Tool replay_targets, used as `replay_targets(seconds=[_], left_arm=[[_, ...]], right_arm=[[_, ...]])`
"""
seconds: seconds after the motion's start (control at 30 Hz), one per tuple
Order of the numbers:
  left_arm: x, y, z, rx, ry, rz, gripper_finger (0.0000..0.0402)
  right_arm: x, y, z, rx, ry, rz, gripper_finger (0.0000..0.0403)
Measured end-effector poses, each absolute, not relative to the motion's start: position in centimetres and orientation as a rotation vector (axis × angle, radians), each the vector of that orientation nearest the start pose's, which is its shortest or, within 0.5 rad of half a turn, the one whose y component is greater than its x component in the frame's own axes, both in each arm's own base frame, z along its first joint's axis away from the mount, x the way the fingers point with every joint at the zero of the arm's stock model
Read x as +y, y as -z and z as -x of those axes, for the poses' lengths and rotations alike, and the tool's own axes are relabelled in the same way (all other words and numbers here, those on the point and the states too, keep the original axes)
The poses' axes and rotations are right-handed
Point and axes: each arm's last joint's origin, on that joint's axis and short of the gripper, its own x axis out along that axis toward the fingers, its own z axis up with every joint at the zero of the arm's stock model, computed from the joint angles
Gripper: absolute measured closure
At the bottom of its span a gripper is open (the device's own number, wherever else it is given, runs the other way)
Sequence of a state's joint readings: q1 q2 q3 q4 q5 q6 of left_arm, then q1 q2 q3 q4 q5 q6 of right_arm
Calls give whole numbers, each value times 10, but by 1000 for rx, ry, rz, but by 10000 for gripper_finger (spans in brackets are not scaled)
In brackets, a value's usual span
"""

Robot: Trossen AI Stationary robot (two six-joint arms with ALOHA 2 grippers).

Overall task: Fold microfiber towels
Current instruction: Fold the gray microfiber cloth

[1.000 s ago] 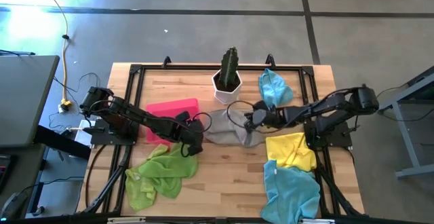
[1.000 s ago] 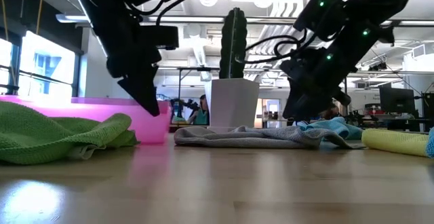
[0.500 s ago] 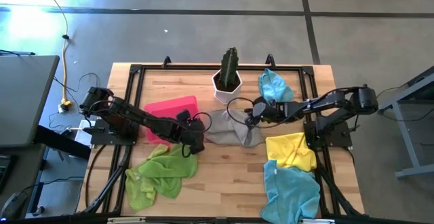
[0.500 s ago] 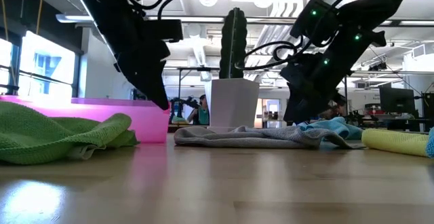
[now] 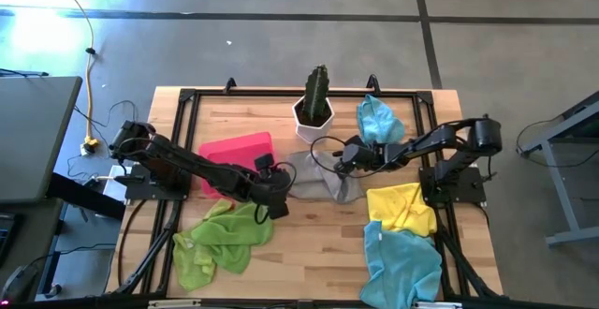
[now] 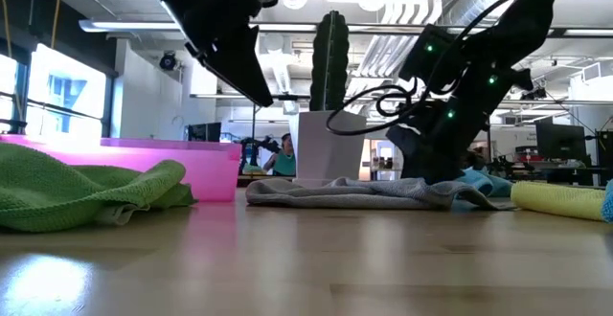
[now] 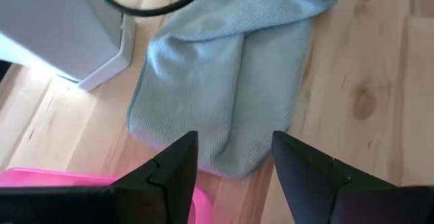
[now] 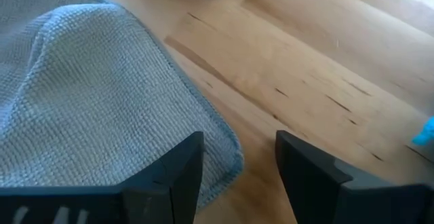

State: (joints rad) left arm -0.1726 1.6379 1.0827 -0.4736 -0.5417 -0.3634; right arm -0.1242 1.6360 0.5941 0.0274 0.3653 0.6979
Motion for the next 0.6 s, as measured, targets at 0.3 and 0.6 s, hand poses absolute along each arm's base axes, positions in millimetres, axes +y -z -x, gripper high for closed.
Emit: replay_targets(seconds=[0.3,0.6], left_arm=[[-41,-211,-324,881,-506,-31,223],[-41,-211,-324,881,-505,-31,223]], right_arm=[[-35,-107,-261,828,722,-425,340],[-21,-118,-264,857,591,-344,399]])
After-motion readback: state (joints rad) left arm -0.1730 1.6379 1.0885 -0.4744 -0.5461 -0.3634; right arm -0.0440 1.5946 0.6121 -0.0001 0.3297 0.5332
